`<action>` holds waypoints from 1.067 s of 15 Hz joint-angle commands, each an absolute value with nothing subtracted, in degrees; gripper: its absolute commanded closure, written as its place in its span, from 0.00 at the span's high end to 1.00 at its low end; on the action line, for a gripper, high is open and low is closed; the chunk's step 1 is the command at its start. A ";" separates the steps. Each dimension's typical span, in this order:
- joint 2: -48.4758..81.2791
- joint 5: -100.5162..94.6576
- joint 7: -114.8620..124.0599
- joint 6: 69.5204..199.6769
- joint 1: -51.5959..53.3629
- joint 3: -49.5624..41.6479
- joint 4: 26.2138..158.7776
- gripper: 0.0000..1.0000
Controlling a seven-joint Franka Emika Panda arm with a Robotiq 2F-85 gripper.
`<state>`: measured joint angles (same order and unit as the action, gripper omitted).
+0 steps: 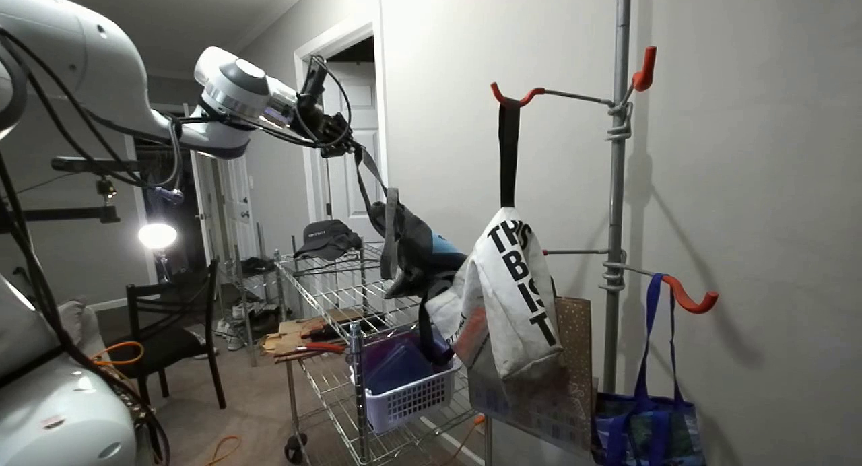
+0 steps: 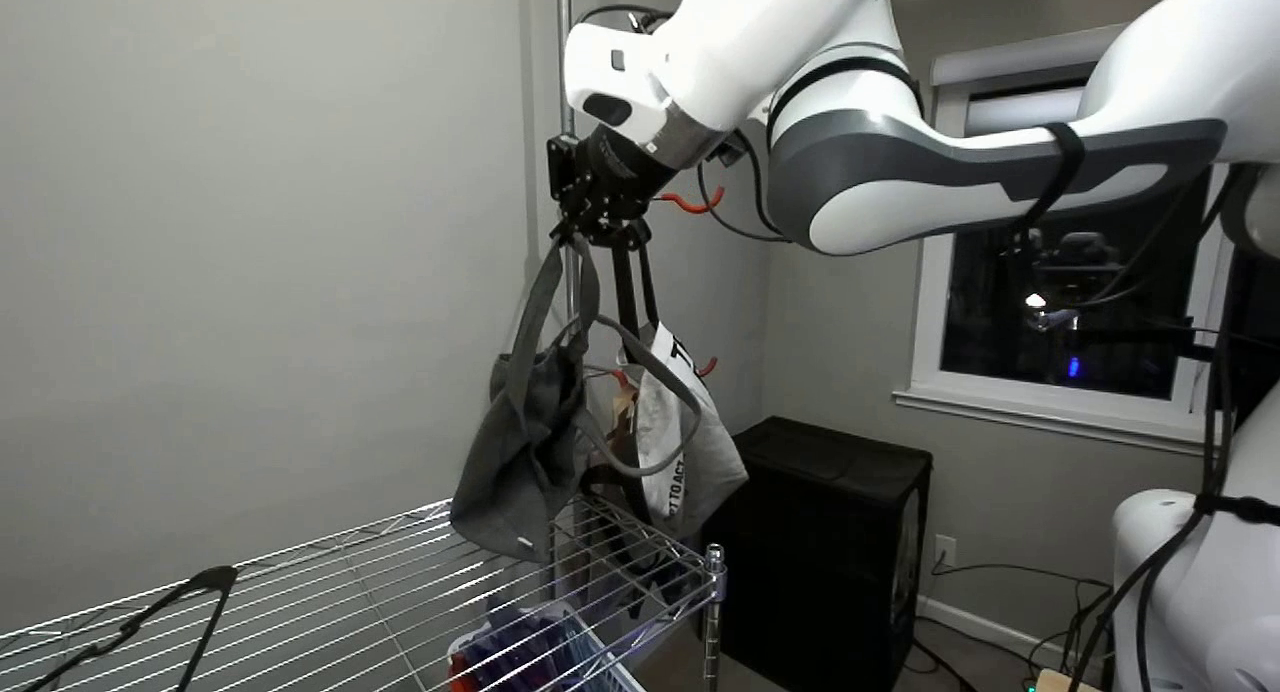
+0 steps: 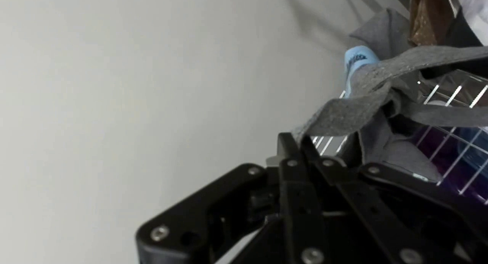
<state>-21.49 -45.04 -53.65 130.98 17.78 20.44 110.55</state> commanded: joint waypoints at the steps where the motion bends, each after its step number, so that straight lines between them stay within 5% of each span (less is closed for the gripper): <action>1: -23.83 -52.15 -50.57 128.99 15.97 21.34 106.66 0.01; 16: -25.72 -59.16 -50.66 125.79 13.57 16.72 96.00 0.01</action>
